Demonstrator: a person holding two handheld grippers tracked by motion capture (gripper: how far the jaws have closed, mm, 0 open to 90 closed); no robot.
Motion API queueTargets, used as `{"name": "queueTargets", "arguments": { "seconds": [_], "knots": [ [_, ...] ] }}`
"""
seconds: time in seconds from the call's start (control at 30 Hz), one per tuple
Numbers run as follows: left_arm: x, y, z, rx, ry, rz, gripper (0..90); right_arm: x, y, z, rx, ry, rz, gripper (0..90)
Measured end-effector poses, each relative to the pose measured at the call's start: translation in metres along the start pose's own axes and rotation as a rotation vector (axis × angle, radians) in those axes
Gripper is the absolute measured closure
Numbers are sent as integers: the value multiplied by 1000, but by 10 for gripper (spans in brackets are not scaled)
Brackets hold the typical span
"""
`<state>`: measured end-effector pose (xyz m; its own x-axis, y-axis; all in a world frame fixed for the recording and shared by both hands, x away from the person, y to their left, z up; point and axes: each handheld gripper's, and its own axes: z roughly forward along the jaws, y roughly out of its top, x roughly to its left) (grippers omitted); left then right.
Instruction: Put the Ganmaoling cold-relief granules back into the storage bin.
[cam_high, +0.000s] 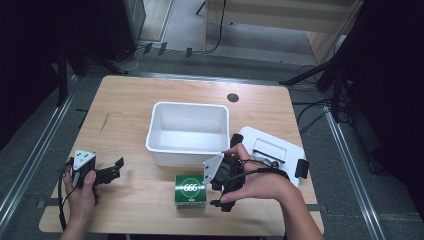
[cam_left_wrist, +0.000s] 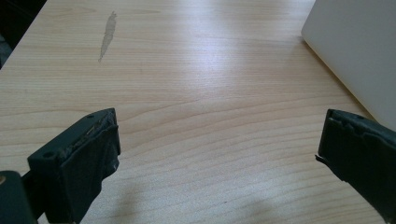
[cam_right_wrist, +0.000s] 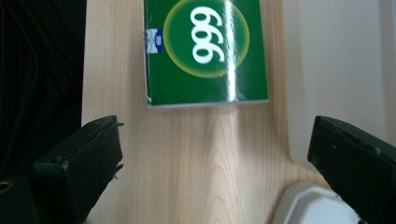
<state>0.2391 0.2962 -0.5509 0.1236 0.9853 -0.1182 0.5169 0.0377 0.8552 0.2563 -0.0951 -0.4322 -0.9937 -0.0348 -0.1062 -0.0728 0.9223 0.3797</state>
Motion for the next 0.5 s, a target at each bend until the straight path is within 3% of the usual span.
{"name": "queueTargets", "arguments": {
  "seconds": [0.5],
  "knots": [
    [-1, 0, 0, -6, 6, 3, 0, 1, 21, 20, -1, 46, -21, 26]
  ]
}}
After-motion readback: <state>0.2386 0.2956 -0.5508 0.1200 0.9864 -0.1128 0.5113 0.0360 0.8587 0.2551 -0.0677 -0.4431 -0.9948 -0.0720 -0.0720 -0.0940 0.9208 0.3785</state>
